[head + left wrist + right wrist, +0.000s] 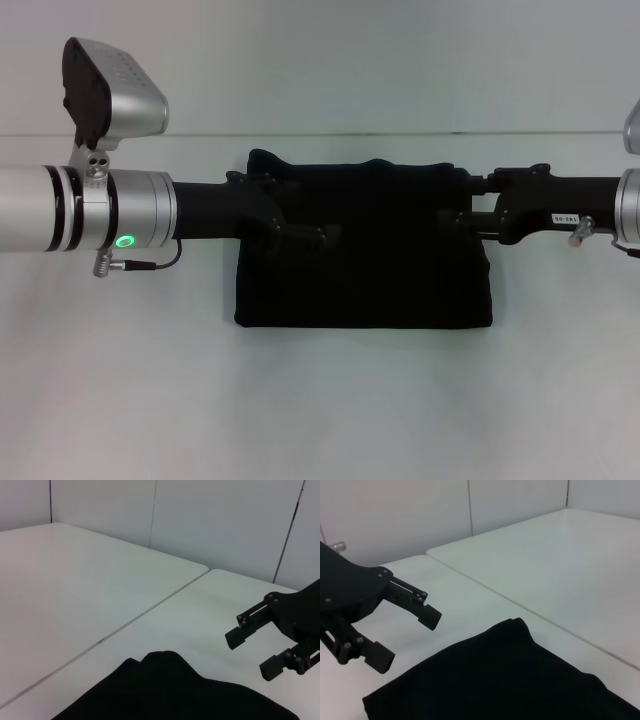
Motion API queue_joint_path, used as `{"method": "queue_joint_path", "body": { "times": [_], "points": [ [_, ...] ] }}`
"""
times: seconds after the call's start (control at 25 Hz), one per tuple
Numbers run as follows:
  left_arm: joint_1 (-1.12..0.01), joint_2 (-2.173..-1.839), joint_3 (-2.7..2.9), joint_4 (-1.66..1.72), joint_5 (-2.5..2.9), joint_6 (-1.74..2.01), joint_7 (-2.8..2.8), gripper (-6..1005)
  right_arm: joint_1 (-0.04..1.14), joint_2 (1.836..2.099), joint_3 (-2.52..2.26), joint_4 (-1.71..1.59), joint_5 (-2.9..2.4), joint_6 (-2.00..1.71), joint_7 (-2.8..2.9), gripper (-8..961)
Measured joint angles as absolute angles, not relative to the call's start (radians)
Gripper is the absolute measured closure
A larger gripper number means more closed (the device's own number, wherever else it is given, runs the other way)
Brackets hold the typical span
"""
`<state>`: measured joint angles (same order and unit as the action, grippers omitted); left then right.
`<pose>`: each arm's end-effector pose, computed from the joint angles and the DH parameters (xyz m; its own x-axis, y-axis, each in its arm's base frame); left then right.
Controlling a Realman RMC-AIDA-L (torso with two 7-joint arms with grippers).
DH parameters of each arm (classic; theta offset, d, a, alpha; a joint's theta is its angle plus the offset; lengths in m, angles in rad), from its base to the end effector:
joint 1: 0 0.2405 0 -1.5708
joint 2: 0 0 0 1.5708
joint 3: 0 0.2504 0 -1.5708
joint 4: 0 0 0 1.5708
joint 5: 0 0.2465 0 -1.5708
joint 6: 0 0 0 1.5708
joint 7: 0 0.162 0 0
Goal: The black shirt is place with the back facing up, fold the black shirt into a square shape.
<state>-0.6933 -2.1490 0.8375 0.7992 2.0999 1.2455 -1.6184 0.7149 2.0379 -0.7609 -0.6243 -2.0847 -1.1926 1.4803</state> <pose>-0.2020 0.4375 -0.0333 0.8684 0.3229 0.3762 0.4439 -0.8444 -0.3000 0.2481 0.4498 -0.0074 0.8811 -0.3181 -0.3500 -0.4450 -0.8081 -0.3859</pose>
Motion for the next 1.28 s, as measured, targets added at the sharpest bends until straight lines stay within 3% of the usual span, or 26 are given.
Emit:
{"method": "queue_joint_path", "body": {
  "times": [1.28],
  "points": [
    [-0.695,-2.149,0.838,0.799,2.100,1.244,-1.618,94,0.717,2.043,-0.761,-0.624,-2.080,-1.189,1.480,267]
  ]
}}
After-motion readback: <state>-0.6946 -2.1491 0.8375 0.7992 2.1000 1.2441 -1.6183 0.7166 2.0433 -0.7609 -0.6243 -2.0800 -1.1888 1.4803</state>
